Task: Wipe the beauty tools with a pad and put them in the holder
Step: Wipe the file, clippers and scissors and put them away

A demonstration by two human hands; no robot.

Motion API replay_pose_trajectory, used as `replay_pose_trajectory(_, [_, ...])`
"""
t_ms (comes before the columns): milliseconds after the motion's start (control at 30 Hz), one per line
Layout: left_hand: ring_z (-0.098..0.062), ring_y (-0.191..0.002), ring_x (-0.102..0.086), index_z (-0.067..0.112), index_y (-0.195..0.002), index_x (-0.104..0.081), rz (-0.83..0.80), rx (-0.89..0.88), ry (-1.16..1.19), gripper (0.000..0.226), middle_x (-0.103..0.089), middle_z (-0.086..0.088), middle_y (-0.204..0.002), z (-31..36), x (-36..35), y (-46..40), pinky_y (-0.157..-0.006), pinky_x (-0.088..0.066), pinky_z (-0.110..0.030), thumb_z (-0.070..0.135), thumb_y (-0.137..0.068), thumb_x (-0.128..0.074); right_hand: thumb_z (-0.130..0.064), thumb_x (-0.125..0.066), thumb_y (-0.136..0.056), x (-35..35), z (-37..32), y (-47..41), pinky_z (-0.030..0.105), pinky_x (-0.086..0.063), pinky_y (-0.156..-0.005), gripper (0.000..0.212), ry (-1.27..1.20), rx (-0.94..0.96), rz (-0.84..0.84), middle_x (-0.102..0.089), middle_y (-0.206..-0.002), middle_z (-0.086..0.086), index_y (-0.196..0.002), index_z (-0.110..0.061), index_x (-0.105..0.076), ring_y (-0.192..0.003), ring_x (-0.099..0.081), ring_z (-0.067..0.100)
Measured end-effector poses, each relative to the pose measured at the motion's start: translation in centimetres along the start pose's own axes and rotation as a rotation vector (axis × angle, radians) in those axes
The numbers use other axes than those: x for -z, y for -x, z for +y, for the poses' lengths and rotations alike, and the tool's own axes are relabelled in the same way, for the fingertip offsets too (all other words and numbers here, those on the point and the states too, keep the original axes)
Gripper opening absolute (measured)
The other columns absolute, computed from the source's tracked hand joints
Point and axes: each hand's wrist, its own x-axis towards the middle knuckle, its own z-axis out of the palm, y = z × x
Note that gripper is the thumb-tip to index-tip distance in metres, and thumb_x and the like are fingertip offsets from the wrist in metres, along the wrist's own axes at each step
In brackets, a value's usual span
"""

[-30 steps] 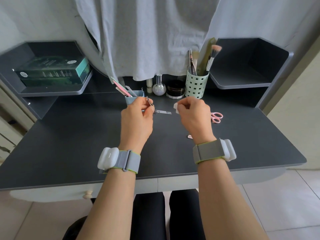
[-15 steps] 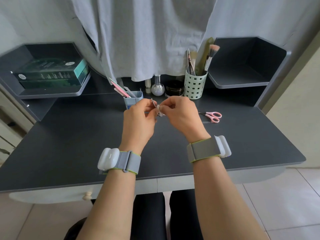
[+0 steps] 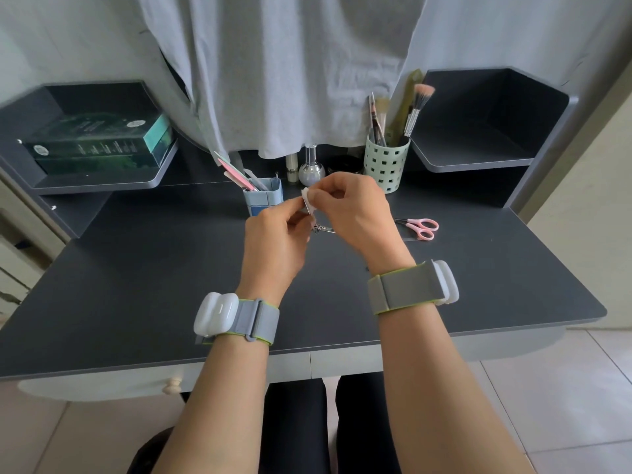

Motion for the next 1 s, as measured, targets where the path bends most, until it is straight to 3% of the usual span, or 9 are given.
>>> replay_pose_trajectory(67, [-0.017, -0.075, -0.072, 0.019, -0.099, -0.074, 0.006, 0.022, 0.006, 0.014, -0.075, 0.004, -0.081, -0.2, -0.1, -0.1, -0.077, -0.059, -0.041, 0.012, -0.091, -0.064, -0.032, -0.068, -0.092, -0.1, 0.0, 0.0, 0.011, -0.037, -0.055, 0.010, -0.045, 0.005, 0.025, -0.064, -0.066, -0.016, -0.089, -0.025, -0.075, -0.057, -0.054, -0.007])
replay_pose_trajectory(167, [-0.014, -0.080, -0.073, 0.016, -0.100, -0.072, 0.042, 0.047, 0.029, 0.013, -0.076, 0.005, -0.085, -0.5, -0.1, -0.2, -0.080, -0.060, -0.040, 0.012, -0.090, -0.065, -0.028, -0.064, -0.093, 0.1, 0.6, -0.1, 0.019, -0.035, -0.057, 0.014, -0.106, -0.027, 0.112, -0.059, -0.062, -0.013, -0.087, -0.019, -0.073, -0.055, -0.049, 0.001])
replay_pose_trajectory(433, [-0.009, -0.071, -0.073, 0.018, -0.099, -0.069, 0.125, 0.052, 0.035, 0.007, -0.075, 0.008, -0.083, 0.0, 0.1, -0.3, -0.078, -0.059, -0.036, 0.016, -0.094, -0.064, -0.033, -0.056, -0.091, 0.2, 4.4, -0.3, 0.039, -0.052, -0.078, 0.019, 0.003, -0.299, 0.179, -0.061, -0.075, -0.004, -0.091, -0.020, -0.070, -0.078, -0.056, 0.025])
replay_pose_trajectory(600, [-0.007, -0.071, -0.072, 0.019, -0.100, -0.068, 0.116, 0.055, 0.035, 0.008, -0.075, 0.008, -0.085, 0.0, -0.1, -0.1, -0.077, -0.058, -0.031, 0.015, -0.094, -0.064, -0.030, -0.061, -0.090, -0.6, 4.6, 0.1, 0.036, -0.050, -0.076, 0.015, -0.054, -0.329, 0.157, -0.070, -0.079, -0.002, -0.085, -0.020, -0.071, -0.080, -0.061, 0.021])
replay_pose_trajectory(733, [-0.008, -0.075, -0.072, 0.019, -0.101, -0.068, 0.094, 0.040, -0.001, 0.009, -0.075, 0.007, -0.087, -0.6, -0.2, 0.1, -0.078, -0.058, -0.030, 0.016, -0.094, -0.064, -0.030, -0.065, -0.089, -0.8, 4.1, 0.3, 0.030, -0.044, -0.066, 0.018, -0.093, -0.314, 0.164, -0.069, -0.069, -0.005, -0.076, -0.020, -0.072, -0.069, -0.057, 0.016])
replay_pose_trajectory(1000, [-0.008, -0.079, -0.072, 0.016, -0.103, -0.071, 0.113, 0.014, -0.030, 0.012, -0.075, 0.004, -0.088, -0.7, 0.1, -0.4, -0.076, -0.055, -0.021, 0.015, -0.093, -0.064, -0.024, -0.062, -0.093, 0.1, 1.3, 0.6, 0.031, -0.050, -0.075, 0.015, 0.011, -0.151, 0.244, -0.064, -0.072, -0.010, -0.093, -0.018, -0.075, -0.081, -0.062, 0.019])
